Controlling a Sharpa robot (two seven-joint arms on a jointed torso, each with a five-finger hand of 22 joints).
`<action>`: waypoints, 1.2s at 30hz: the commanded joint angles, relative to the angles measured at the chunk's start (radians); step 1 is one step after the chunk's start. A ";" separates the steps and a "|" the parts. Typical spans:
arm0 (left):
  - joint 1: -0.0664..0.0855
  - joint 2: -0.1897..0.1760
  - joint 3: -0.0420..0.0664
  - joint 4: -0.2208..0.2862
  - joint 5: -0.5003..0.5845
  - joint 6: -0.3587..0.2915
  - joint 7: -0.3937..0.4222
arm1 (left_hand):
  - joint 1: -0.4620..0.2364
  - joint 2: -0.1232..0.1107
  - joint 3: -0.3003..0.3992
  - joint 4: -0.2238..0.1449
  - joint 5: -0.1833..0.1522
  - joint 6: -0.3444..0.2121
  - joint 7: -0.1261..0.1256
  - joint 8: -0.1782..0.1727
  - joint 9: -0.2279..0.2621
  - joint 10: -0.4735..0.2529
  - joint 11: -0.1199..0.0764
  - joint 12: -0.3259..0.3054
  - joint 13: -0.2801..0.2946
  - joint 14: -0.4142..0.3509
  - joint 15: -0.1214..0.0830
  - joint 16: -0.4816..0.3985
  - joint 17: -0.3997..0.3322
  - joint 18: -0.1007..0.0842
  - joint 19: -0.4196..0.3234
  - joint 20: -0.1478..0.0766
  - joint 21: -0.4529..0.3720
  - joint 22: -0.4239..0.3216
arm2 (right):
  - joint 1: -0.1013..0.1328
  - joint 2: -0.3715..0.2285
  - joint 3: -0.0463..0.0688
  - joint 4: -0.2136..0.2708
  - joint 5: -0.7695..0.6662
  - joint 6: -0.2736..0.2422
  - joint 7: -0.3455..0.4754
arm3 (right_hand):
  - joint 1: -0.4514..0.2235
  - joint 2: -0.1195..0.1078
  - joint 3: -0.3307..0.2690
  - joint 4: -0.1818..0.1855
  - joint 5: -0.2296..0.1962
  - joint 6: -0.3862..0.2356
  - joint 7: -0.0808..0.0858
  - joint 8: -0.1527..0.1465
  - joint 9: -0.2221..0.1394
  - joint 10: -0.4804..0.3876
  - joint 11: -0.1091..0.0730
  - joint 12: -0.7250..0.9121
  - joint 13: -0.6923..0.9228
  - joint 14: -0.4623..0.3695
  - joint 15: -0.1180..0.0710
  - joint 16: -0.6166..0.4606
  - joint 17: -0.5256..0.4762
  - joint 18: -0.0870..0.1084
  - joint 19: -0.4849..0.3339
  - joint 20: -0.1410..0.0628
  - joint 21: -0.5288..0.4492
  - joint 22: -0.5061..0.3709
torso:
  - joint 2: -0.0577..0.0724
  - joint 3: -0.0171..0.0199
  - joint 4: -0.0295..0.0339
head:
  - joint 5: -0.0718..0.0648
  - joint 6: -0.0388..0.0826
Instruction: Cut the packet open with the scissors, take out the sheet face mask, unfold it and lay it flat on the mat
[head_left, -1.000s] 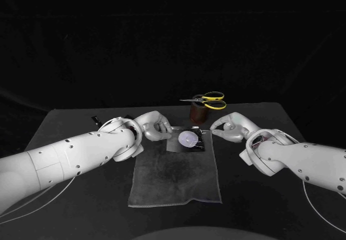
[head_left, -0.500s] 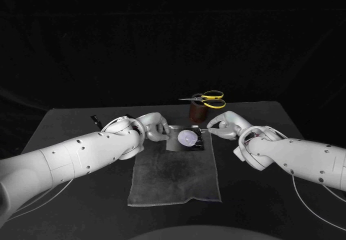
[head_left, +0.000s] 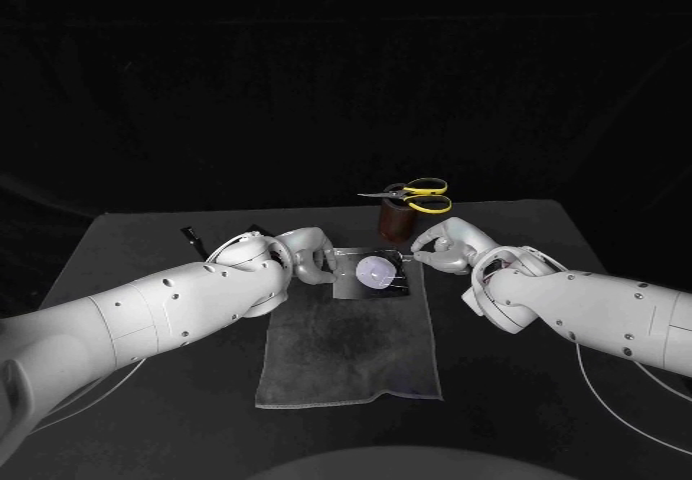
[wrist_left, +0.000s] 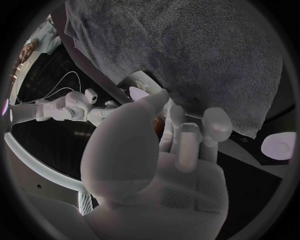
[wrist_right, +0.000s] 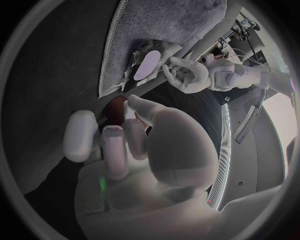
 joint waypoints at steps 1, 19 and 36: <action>-0.003 0.005 0.000 0.000 -0.011 0.029 -0.005 | -0.009 -0.005 -0.008 0.003 -0.002 -0.004 0.000 0.003 -0.002 0.007 0.000 0.009 0.004 0.018 0.003 0.006 0.016 -0.014 0.008 0.000 0.006 0.003 | 0.000 0.007 0.000 -0.007 -0.026 0.019 -0.020 | 0.001 -0.009 0.000 -0.009 -0.002 0.001 0.004 -0.005 -0.002 0.030 0.007 0.003 0.092 0.083 0.007 0.000 0.195 0.002 0.000 0.006 -0.004 0.077 | -0.001 0.0010 0.0005 | -0.003 -0.001; -0.008 0.016 -0.003 -0.021 -0.009 0.077 -0.034 | -0.018 -0.006 -0.017 0.010 -0.002 -0.009 0.001 0.000 -0.004 0.004 0.001 0.015 0.008 0.020 0.003 0.007 0.021 -0.015 0.009 0.000 0.009 0.007 | -0.003 0.082 0.000 -0.097 -0.043 0.077 -0.046 | 0.009 -0.016 0.000 -0.026 -0.002 0.002 0.014 -0.028 -0.024 0.021 0.016 -0.008 0.088 0.077 0.015 -0.009 0.185 0.008 -0.016 0.014 -0.032 0.065 | -0.001 0.0014 0.0012 | -0.008 -0.003; -0.009 0.012 -0.004 -0.019 -0.010 0.099 -0.043 | -0.019 -0.003 -0.018 0.012 -0.002 -0.009 0.001 0.000 -0.005 0.004 0.001 0.017 0.010 0.020 0.003 0.007 0.022 -0.014 0.009 0.000 0.009 0.007 | -0.017 0.032 0.000 -0.004 0.096 0.057 -0.016 | -0.165 -0.035 -0.160 0.133 0.002 0.029 0.003 -0.047 -0.057 0.036 0.010 0.034 0.115 0.086 0.011 0.012 0.206 0.004 0.004 0.013 -0.011 0.081 | -0.002 0.0013 -0.0002 | -0.004 -0.009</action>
